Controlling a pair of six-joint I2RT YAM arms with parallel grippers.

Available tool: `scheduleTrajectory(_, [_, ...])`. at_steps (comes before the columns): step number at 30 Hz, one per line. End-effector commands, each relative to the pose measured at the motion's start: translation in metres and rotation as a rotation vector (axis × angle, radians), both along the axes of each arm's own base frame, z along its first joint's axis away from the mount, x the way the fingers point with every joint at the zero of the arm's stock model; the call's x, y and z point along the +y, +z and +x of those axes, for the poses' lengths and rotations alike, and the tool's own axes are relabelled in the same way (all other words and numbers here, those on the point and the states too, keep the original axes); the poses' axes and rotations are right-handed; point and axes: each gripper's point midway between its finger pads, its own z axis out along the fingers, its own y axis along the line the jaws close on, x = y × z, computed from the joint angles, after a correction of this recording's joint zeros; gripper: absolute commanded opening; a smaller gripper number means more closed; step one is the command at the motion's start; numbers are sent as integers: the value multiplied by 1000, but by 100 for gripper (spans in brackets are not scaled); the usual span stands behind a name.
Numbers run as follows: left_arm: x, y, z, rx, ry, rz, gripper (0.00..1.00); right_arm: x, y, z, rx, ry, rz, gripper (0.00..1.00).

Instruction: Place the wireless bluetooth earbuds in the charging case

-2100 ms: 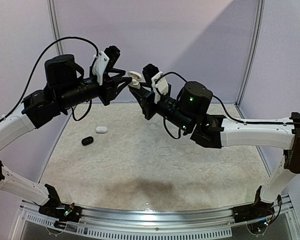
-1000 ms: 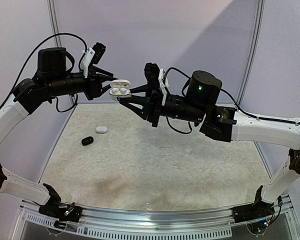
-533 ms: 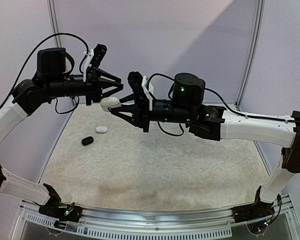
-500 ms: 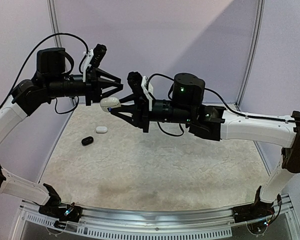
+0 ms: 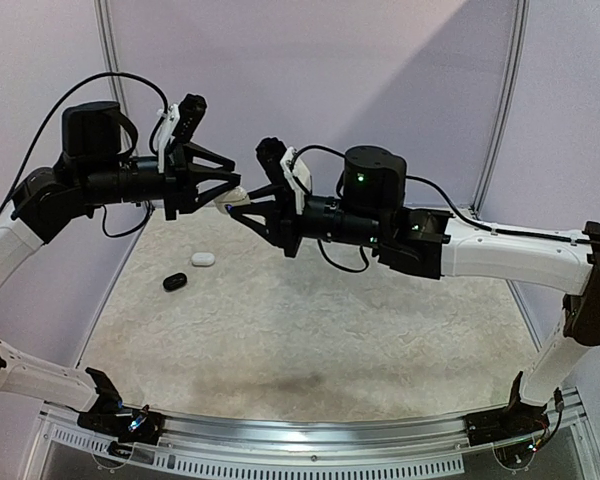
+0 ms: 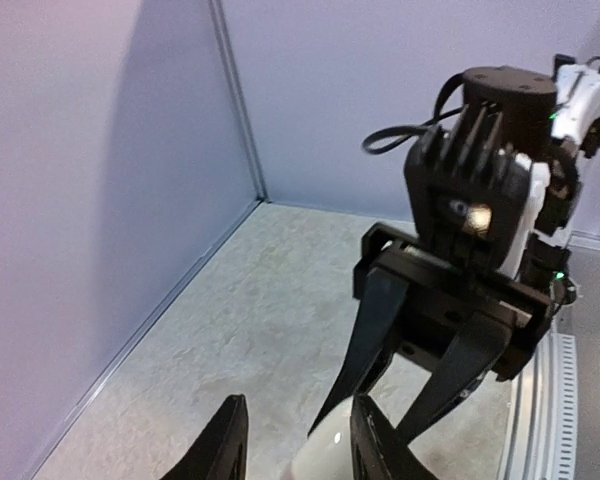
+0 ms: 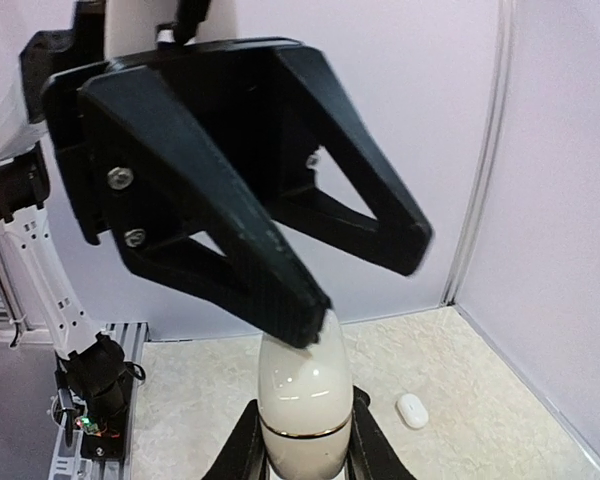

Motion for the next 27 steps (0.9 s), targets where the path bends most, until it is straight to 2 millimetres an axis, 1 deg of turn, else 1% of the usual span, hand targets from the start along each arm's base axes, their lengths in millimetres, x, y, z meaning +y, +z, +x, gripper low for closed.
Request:
scheduleTrajectory(1, [38,-14,45,29,330,3,40,-28,-17,58,191,-231,-16,0])
scheduleTrajectory(2, [52,-21,57,44,421,9,42,-37,-32,72,252,-293,-42,0])
scheduleTrajectory(4, [77,-44,72,113,556,29,47,-59,-57,99,372,-419,-66,0])
scheduleTrajectory(6, [104,-81,83,223,682,59,55,-79,-91,121,518,-507,-110,0])
scheduleTrajectory(7, [118,-100,87,281,748,76,60,-89,-107,131,598,-535,-125,0])
scheduleTrajectory(8, [132,-121,89,337,807,99,64,-95,-129,140,717,-559,-120,0])
scheduleTrajectory(9, [146,-142,88,397,866,117,67,-98,-143,145,811,-560,-117,0])
scheduleTrajectory(10, [159,-160,87,442,914,137,69,-101,-161,150,879,-564,-127,0])
scheduleTrajectory(11, [170,-176,83,482,954,155,71,-102,-173,153,941,-572,-125,0])
scheduleTrajectory(12, [177,-190,79,513,976,169,74,-103,-193,157,987,-586,-148,0])
scheduleTrajectory(13, [183,-200,75,534,994,180,76,-108,-208,163,1031,-607,-153,0])
scheduleTrajectory(15, [190,-213,65,561,1010,185,81,-122,-233,175,1132,-638,-126,0])
scheduleTrajectory(16, [192,-218,61,573,1011,183,82,-133,-244,181,1190,-660,-98,0])
scheduleTrajectory(17, [193,-222,58,583,1013,177,84,-148,-260,187,1241,-696,-85,0])
scheduleTrajectory(18, [194,-225,55,591,1012,170,85,-163,-268,195,1287,-741,-58,0])
scheduleTrajectory(19, [194,-229,53,599,1012,167,86,-179,-282,197,1320,-789,-68,0])
scheduleTrajectory(21, [197,-236,49,617,1020,165,86,-205,-299,203,1348,-854,-81,0])
scheduleTrajectory(23, [199,-241,47,629,1025,164,86,-225,-316,204,1387,-894,-94,0])
scheduleTrajectory(27, [199,-242,48,632,1025,156,86,-259,-348,195,1466,-938,-127,0])
